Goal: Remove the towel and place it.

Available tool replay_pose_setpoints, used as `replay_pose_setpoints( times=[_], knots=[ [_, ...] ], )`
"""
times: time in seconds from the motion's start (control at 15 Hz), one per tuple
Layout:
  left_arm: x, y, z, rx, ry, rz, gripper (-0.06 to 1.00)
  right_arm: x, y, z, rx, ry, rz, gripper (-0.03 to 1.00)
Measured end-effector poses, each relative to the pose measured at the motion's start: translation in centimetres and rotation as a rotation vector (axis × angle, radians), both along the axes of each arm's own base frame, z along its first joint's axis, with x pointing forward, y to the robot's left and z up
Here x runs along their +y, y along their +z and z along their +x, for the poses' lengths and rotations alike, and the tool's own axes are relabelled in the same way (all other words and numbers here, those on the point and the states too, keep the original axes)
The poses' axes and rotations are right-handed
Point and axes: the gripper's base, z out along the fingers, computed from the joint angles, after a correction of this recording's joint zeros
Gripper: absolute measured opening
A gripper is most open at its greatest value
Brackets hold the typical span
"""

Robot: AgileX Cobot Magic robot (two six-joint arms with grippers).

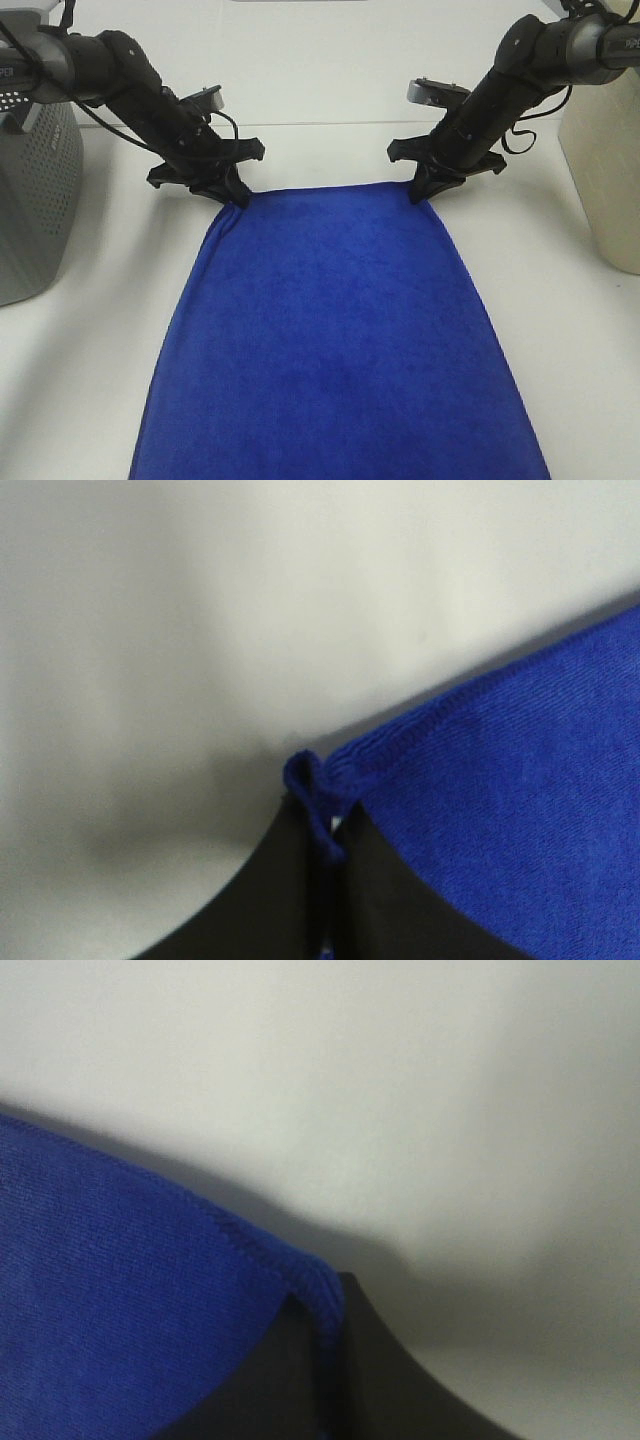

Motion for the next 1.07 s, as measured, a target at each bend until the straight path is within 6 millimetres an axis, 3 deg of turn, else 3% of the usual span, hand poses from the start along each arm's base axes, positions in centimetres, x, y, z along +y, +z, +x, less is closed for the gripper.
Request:
replay_pose_setpoints(
  times=[0.13,0.4,1.07],
  knots=[
    [-0.1,2.1,1.6,-0.127,0.014,0.003,0.01,-0.2,1.6,0.7,-0.114,0.014,-0.028,0.01],
    [-0.2,4.4,3.1,-0.272,0.040,-0.008,0.01,-0.3,2.8,1.8,-0.266,0.013,-0.046,0.01],
    [0.2,6.0,5.7,-0.625,0.149,0.038,0.01,-0.2,4.6,4.5,-0.635,-0.044,-0.064,0.01]
  ],
)
